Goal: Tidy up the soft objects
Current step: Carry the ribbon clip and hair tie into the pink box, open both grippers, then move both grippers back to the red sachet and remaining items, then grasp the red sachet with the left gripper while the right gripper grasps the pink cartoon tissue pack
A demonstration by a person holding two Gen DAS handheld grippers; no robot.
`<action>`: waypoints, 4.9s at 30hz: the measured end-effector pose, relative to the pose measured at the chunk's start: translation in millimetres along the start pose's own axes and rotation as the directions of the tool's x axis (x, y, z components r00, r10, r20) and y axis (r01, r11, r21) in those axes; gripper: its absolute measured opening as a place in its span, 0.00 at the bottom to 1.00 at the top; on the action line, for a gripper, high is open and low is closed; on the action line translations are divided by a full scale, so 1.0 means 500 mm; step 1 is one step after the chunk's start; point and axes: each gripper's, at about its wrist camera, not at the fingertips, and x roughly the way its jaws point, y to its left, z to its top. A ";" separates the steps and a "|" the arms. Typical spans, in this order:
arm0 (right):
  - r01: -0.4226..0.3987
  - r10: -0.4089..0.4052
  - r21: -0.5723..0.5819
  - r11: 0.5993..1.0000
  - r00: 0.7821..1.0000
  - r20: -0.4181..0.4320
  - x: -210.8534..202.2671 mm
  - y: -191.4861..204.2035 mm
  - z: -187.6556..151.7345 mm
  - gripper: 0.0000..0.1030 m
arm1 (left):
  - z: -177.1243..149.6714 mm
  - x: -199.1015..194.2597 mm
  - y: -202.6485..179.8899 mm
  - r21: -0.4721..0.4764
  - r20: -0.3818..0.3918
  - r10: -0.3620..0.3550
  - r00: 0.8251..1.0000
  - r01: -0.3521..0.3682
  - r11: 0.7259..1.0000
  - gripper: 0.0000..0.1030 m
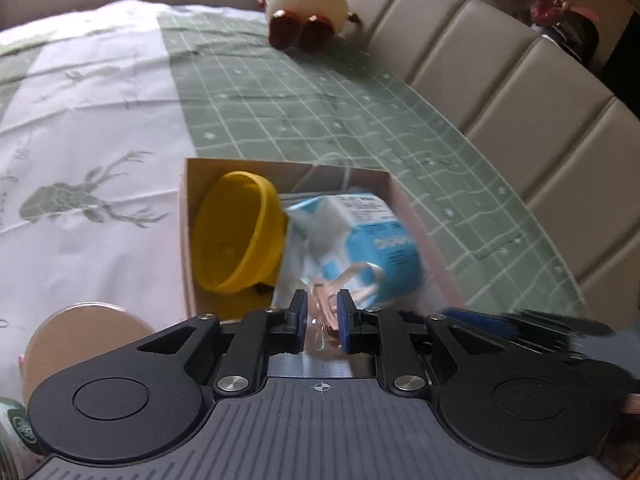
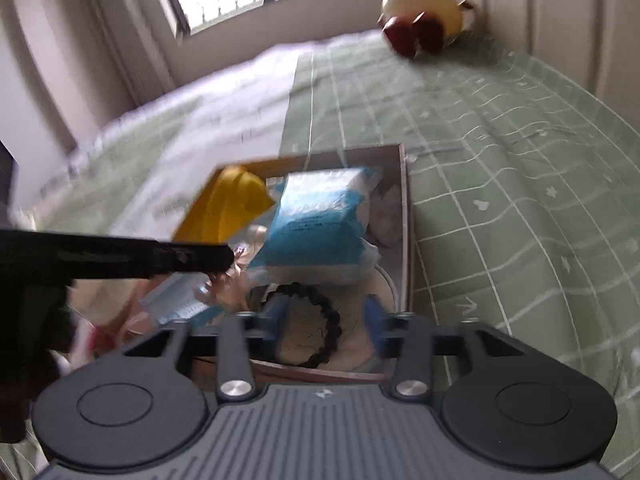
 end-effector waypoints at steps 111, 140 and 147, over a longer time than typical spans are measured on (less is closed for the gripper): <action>0.066 -0.053 -0.192 0.979 0.996 0.073 0.014 0.273 -0.280 0.72 | -0.377 -0.252 0.099 0.144 -0.004 0.157 0.988 -0.154 0.977 0.38; -0.030 0.015 -0.265 0.964 0.998 -0.060 0.044 0.283 -0.270 1.00 | -0.373 -0.234 0.173 0.037 0.075 0.271 0.960 -0.274 0.961 0.76; -0.041 -0.005 -0.372 0.927 0.992 -0.123 0.046 0.305 -0.263 1.00 | -0.384 -0.263 0.184 0.032 0.077 0.205 0.976 -0.208 0.978 0.59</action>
